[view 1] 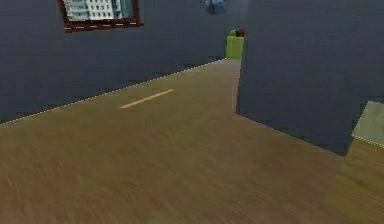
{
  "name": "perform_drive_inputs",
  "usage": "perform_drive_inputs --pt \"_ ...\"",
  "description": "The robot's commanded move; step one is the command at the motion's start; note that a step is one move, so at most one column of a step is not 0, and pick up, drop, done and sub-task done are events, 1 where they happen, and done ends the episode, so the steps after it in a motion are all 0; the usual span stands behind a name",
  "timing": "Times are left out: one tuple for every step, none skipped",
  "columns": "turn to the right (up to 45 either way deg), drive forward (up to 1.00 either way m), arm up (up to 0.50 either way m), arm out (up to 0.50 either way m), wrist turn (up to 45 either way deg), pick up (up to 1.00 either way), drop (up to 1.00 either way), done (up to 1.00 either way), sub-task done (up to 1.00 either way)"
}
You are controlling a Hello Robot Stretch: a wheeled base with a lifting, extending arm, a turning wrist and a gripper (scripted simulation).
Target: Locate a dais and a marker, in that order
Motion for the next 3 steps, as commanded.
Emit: perform_drive_inputs --pt "39.0 0.0 0.0 0.0 0.0 0.0 0.0 0.0 0.0" --pt "0.0 0.1 0.0 0.0 0.0 0.0 0.0 0.0 0.0" --pt "3.0 0.0 0.0 0.0 0.0 0.0 0.0 0.0 0.0"
